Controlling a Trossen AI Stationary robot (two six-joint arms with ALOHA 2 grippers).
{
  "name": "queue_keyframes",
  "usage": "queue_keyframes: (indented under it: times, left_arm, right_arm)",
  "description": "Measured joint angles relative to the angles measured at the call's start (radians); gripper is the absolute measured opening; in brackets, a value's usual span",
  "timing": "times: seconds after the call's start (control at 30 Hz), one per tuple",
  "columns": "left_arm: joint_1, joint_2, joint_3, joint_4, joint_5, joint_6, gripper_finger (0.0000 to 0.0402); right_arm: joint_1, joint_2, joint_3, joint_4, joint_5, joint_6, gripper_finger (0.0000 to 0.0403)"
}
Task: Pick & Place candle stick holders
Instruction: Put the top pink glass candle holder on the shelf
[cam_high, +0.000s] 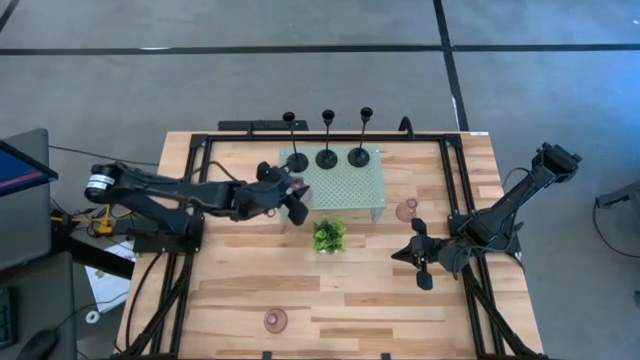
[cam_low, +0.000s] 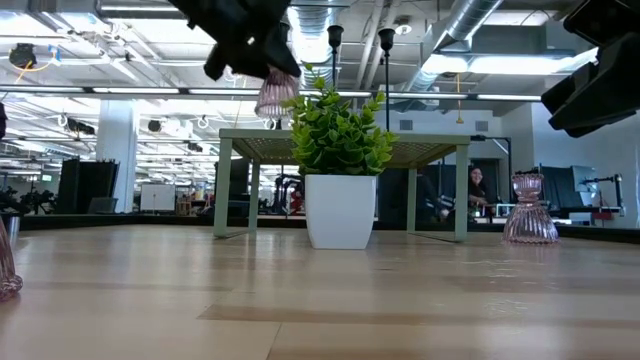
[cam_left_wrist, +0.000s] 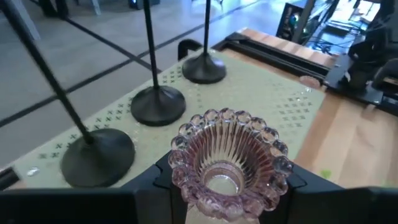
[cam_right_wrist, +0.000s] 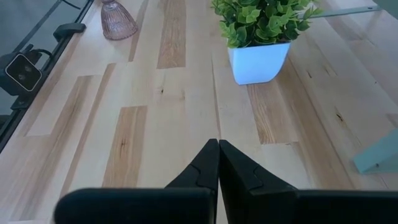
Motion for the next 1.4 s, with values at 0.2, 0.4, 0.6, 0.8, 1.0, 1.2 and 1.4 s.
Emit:
queue_keyframes:
  times: [0.2,0.4,0.6,0.8,1.0,1.2,1.4]
  left_arm:
    - [0.036,0.042,0.0,0.021,0.033,-0.002,0.0131]
    - [0.049,0.049,0.0,0.023,0.031,-0.003,0.0131]
    - [0.048,0.049,-0.006,0.012,0.032,-0.01,0.0131]
    - [0.049,0.049,-0.032,0.006,-0.002,-0.029,0.0131]
    - [0.049,0.049,-0.033,0.006,-0.017,-0.029,0.0132]
    - [0.049,0.049,-0.034,0.007,-0.018,-0.028,0.0148]
    - [0.053,0.048,-0.034,0.008,-0.03,-0.025,0.0163]
  right_arm:
    - [0.0,0.0,0.0,-0.003,0.0,0.0,0.0]
    - [0.0,0.0,0.0,-0.003,0.0,0.0,0.0]
    - [0.0,0.0,0.0,-0.003,0.0,0.0,0.0]
    - [0.0,0.0,0.0,-0.003,0.0,0.0,0.0]
    - [0.0,0.0,0.0,-0.002,0.0,0.0,0.0]
    - [0.0,0.0,0.0,-0.002,0.0,0.0,0.0]
    - [0.0,0.0,0.0,-0.002,0.0,0.0,0.0]
